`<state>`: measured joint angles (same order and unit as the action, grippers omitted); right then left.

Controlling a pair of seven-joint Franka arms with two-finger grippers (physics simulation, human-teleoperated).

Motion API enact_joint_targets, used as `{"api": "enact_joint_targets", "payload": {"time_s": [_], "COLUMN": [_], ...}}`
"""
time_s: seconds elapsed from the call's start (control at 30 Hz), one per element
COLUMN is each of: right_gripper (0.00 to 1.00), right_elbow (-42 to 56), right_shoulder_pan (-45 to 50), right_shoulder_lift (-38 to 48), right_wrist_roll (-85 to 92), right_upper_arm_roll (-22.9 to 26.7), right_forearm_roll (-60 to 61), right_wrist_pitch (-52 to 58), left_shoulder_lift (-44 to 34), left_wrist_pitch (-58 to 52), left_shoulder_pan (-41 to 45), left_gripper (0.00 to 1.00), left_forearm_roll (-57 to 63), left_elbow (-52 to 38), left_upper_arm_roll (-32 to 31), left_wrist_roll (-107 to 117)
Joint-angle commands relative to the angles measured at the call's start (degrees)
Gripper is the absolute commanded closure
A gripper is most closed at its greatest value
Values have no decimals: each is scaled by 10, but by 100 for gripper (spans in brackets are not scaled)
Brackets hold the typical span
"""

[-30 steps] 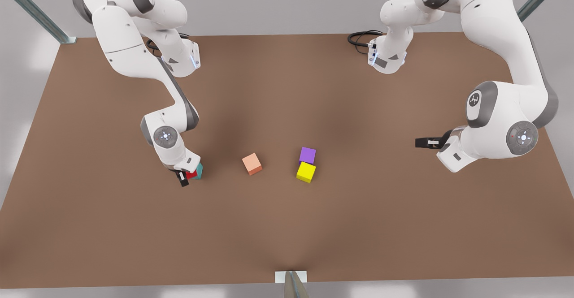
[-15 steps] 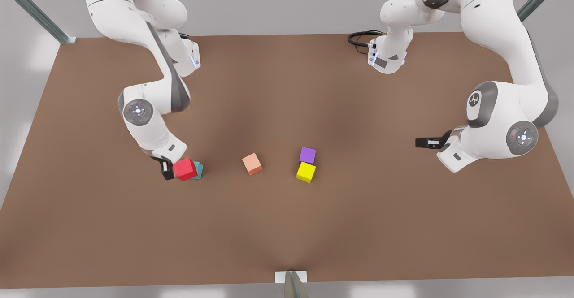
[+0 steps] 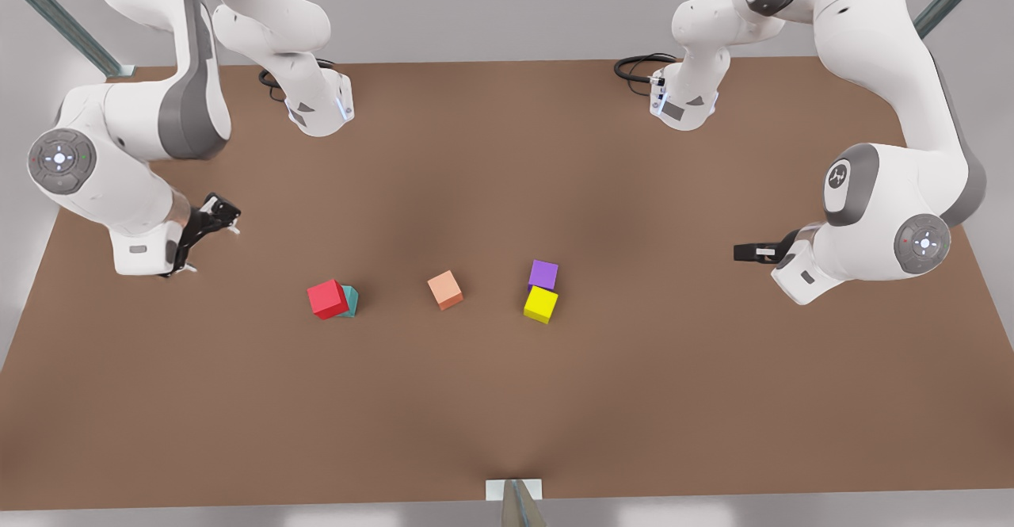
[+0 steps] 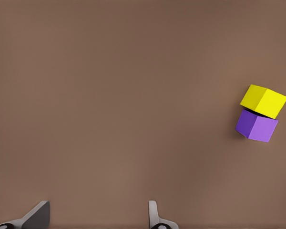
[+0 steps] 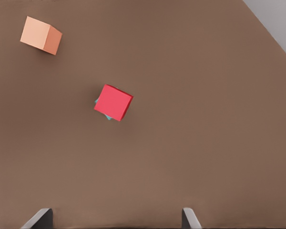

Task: Pick up red wooden cube and pass to hand red wooden cube and place in blue wooden cube

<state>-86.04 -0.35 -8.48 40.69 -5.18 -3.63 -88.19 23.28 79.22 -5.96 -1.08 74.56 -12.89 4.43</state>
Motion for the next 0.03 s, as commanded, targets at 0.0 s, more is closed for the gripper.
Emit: {"api": "enact_joint_targets", "payload": {"time_s": [0.0], "right_gripper": [0], "right_elbow": [1], "right_shoulder_pan": [0], "right_shoulder_lift": [6], "right_wrist_roll": [-435], "right_upper_arm_roll": [0], "right_forearm_roll": [2], "right_wrist_pitch": [65], "left_shoulder_lift": [-1], "left_wrist_pitch": [0], "left_shoulder_pan": [0], "left_gripper": [0], "left_forearm_roll": [0], "left_elbow": [0], "left_upper_arm_roll": [0], "left_wrist_roll": [1]}}
